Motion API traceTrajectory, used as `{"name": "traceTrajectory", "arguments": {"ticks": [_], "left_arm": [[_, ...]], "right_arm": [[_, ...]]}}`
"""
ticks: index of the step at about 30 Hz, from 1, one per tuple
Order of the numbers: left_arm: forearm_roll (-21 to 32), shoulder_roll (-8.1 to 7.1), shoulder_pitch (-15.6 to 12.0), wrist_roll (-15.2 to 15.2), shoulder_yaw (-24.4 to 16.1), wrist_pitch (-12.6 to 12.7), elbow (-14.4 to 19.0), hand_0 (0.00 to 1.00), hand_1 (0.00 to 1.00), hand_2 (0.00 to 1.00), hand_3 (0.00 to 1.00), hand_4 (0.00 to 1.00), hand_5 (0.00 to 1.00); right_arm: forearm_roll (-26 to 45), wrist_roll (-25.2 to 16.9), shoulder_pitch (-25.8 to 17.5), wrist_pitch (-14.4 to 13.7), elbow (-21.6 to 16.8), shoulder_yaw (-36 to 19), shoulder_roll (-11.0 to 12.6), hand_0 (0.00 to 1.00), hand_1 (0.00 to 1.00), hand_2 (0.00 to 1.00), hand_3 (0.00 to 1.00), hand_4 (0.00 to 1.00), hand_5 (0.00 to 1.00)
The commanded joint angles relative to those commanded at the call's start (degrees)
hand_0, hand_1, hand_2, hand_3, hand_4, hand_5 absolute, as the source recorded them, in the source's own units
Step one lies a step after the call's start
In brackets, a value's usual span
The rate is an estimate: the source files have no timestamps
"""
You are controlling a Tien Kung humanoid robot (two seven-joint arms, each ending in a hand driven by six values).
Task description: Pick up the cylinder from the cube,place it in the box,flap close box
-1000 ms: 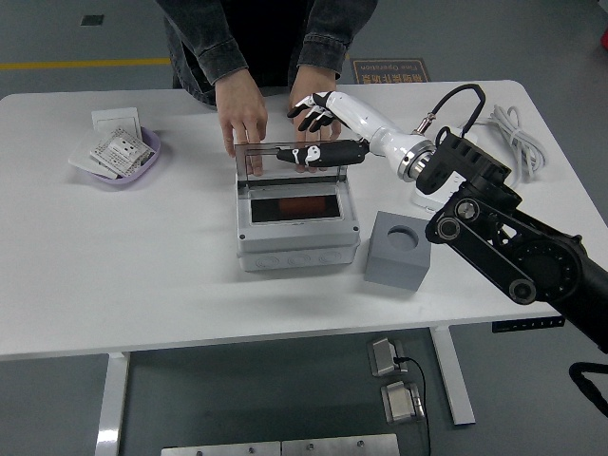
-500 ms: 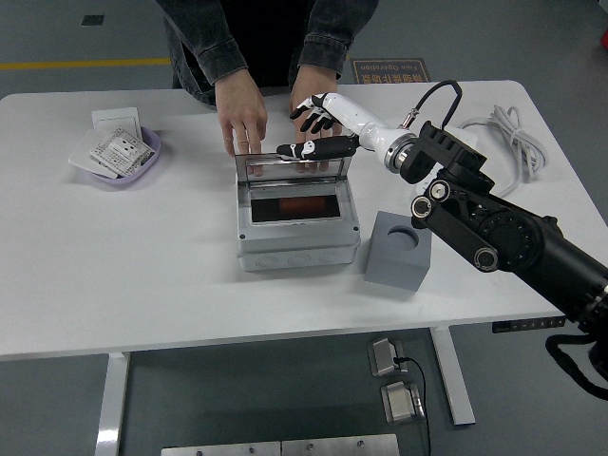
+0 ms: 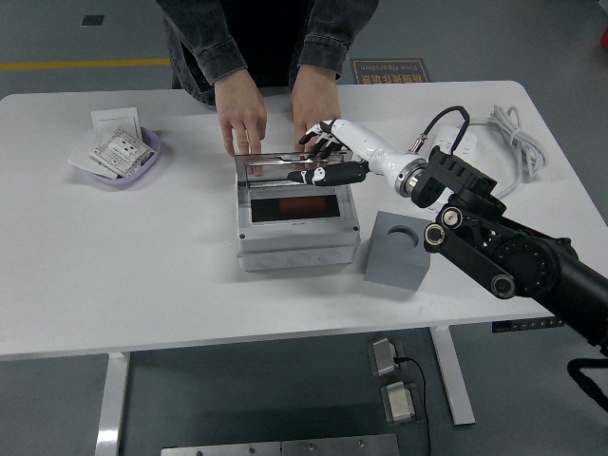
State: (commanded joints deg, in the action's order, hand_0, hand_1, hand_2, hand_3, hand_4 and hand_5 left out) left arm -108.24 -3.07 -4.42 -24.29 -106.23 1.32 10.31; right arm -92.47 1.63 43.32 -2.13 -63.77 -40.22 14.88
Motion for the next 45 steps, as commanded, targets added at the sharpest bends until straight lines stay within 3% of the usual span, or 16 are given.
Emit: {"name": "traceTrajectory", "arguments": {"ticks": [10, 36, 45], "left_arm": [[0.04, 0.04, -0.04, 0.05, -0.05, 0.05, 0.0, 0.649, 0.703, 0.676, 0.726, 0.801, 0.571], [0.2, 0.16, -0.25, 0.12, -0.13, 0.11, 0.0, 0.65, 0.704, 0.675, 0.727, 0.8, 0.574], [-0.47, 0.02, -0.56, -0.04, -0.97, 0.07, 0.0, 0.65, 0.703, 0.676, 0.727, 0.801, 0.573]], "right_arm": [[-0.2, 0.39, -3.02, -0.22, -6.77, 0.27, 2.81, 0.644, 0.59, 0.641, 0.741, 0.964, 0.611], [1.24, -0.28, -7.71, -0.42, -8.08, 0.22, 4.0, 0.623, 0.57, 0.643, 0.74, 0.959, 0.609], [-1.87, 0.61, -10.39, 0.21, -11.28, -6.55, 4.89, 0.612, 0.562, 0.64, 0.737, 0.948, 0.6]]}}
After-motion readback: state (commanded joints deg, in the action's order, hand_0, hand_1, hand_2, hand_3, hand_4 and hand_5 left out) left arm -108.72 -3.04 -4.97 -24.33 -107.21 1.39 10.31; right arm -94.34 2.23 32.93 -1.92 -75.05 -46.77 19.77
